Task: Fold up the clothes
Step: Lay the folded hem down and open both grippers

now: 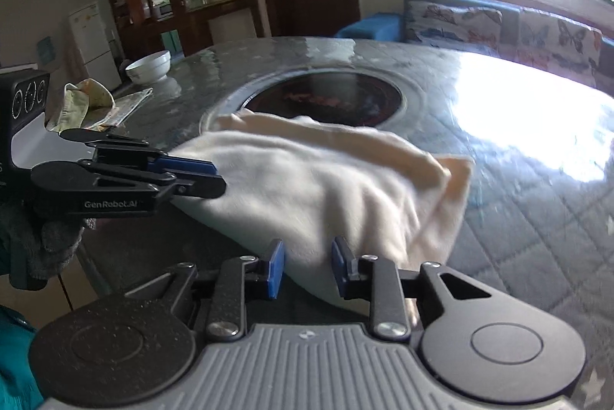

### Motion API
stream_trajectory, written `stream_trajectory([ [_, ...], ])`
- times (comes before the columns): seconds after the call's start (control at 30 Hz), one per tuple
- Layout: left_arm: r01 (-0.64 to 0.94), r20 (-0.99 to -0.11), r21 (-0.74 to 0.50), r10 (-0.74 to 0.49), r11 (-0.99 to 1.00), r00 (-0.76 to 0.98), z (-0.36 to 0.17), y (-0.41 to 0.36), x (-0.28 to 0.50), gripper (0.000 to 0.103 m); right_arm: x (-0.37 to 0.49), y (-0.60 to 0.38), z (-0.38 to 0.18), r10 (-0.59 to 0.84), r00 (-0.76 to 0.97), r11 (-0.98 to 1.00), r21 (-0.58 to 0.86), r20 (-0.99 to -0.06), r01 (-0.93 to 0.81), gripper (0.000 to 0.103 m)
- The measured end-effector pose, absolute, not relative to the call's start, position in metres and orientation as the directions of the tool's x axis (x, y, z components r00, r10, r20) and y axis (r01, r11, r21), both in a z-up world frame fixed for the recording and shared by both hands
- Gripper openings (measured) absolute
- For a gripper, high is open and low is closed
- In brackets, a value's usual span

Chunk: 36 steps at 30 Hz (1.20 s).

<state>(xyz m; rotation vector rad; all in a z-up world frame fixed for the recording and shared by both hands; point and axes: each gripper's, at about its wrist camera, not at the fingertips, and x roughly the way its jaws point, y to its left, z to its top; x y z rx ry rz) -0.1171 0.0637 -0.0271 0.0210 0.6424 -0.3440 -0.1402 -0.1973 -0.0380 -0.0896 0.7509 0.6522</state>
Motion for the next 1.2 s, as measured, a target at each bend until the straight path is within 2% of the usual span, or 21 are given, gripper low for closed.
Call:
stream_trajectory([
  [0.23,0.318,-0.577,-0.096,-0.313,0.943,0.754,-0.022,0.066,-0.12,0.028,-0.143,-0.206,-0.026,0.52,0.571,0.808,0.148,-0.636,-0.571,0.028],
  [0.47,0.306,-0.587,-0.106,-0.308,0.946,0.749,-0.026,0.071,-0.122,0.029,-0.135,-0.208,-0.04,0.497,0.55,0.822,0.161,-0.672,-0.546,0.029],
  [0.73,0.259,-0.568,-0.133,-0.288,0.957,0.771,-0.017,0.084,-0.127,0.034,-0.126,-0.205,-0.027,0.507,0.595,0.821,0.137,-0.624,-0.555,0.033],
  [1.07,0.209,-0.58,-0.168,-0.268,0.964,0.769,-0.022,0.103,-0.13,0.035,-0.115,-0.198,-0.04,0.497,0.577,0.824,0.145,-0.648,-0.547,0.033],
  [1.2,0.198,-0.559,-0.167,-0.258,0.966,0.788,-0.013,0.106,-0.137,0.039,-0.118,-0.194,-0.032,0.506,0.587,0.816,0.129,-0.632,-0.564,0.033],
])
